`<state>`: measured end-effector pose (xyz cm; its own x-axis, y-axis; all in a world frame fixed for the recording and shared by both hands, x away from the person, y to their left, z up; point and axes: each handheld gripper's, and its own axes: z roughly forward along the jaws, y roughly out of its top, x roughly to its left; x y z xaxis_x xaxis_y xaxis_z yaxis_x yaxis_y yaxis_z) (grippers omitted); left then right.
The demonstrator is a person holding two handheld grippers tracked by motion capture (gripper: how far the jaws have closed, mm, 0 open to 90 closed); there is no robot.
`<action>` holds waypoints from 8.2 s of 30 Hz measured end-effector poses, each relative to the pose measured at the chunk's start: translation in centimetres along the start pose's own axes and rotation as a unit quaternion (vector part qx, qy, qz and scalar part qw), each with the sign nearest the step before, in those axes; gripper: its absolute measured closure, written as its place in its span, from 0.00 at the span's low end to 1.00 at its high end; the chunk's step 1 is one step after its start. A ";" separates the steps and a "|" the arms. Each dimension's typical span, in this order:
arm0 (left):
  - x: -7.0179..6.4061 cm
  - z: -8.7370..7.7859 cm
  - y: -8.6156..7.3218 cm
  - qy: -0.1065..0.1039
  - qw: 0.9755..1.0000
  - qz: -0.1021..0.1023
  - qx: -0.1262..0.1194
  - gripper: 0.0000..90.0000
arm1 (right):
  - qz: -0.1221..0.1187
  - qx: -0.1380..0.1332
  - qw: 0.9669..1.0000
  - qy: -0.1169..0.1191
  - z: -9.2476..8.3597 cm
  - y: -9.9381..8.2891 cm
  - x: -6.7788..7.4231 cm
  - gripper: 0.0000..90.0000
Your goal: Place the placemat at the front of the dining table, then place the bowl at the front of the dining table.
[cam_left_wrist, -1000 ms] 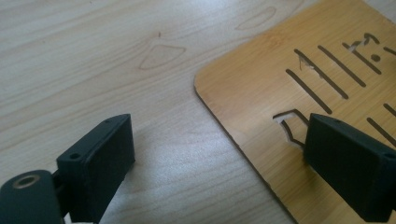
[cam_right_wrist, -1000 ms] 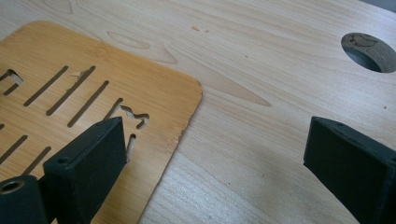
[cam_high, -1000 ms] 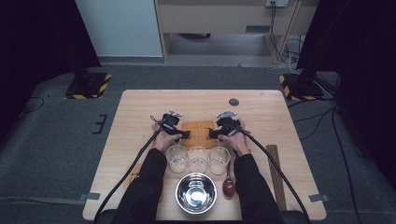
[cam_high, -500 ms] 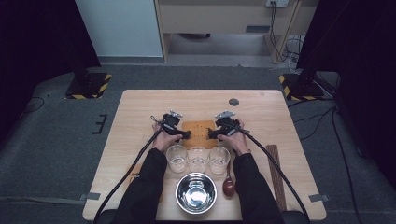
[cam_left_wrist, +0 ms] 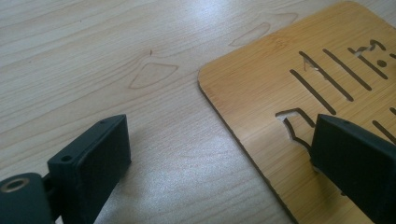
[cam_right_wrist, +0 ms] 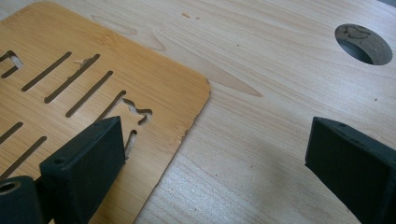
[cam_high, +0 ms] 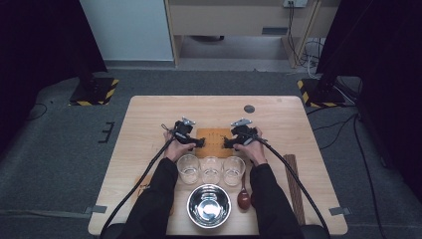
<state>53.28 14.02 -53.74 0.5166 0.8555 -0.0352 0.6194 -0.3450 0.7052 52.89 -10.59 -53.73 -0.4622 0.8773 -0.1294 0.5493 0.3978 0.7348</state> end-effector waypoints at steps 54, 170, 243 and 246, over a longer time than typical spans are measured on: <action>0.5 0.3 0.0 0.019 1.000 0.005 -0.010 0.03 | -0.009 -0.008 1.000 0.029 0.1 -0.3 0.2 0.05; -4.7 -21.3 -8.7 -0.094 0.979 0.012 -0.179 0.30 | -0.008 -0.221 0.948 0.230 -19.8 -5.2 0.3 0.33; -10.3 -14.6 -12.1 -0.185 0.982 0.020 0.024 0.82 | -0.079 -0.004 0.946 0.313 -15.3 -9.5 8.3 0.74; -10.3 -14.7 -12.1 -0.176 0.984 0.019 0.026 0.83 | -0.077 -0.004 0.947 0.312 -15.2 -9.6 8.5 0.75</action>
<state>31.77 15.04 -51.51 0.7066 0.6585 -0.2588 0.6203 -0.4007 0.6743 33.12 -11.04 -51.74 -0.8599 0.4773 0.1811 0.4368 0.5042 0.7450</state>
